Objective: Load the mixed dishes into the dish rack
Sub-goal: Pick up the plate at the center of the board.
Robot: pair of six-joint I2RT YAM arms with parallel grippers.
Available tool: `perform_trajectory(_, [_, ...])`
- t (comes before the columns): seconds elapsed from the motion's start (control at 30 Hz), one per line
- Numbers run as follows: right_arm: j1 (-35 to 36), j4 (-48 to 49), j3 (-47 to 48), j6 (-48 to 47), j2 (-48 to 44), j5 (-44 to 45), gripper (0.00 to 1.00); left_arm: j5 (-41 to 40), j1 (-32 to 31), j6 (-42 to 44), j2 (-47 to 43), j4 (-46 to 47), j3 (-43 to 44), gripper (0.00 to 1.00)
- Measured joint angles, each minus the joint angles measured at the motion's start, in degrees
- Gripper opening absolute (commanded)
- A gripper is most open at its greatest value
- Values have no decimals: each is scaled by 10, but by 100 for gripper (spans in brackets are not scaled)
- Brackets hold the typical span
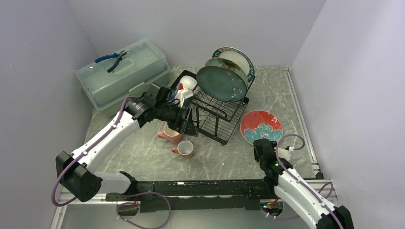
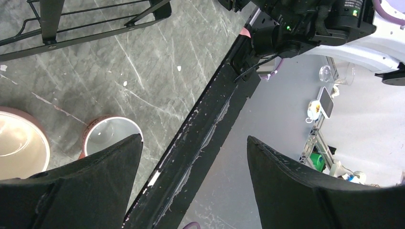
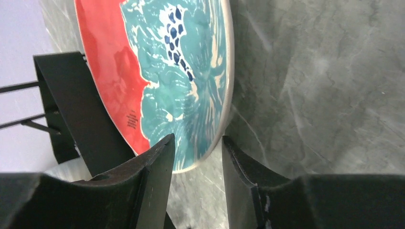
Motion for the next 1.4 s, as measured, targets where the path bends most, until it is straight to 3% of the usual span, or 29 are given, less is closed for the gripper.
perform_trajectory(0.23, [-3, 61, -8, 15, 61, 25, 44, -4, 0, 4, 0, -3, 0, 86])
perform_trajectory(0.37, [-11, 86, -9, 24, 83, 35, 37, -4, 0, 4, 0, -9, 0, 86])
perform_trajectory(0.47, [-18, 99, -16, 31, 91, 37, 24, -4, 0, 4, 0, -10, 0, 86])
perform_trajectory(0.57, [-24, 111, -26, 39, 95, 41, 0, -4, 0, 4, 1, -10, 0, 86])
perform_trajectory(0.9, [-39, 158, -43, 60, 70, 56, 0, -5, 0, 5, 5, -17, 1, 86])
perform_trajectory(1.07, [-41, 106, -26, 10, -20, 69, 0, -9, 0, 8, 7, -25, 10, 86])
perform_trajectory(1.23, [-40, -51, 16, -47, -113, 86, 0, -11, 0, 8, 7, -26, 18, 86])
perform_trajectory(1.4, [-41, -181, 63, -87, -136, 111, 0, -14, 0, 8, 7, -26, 19, 86])
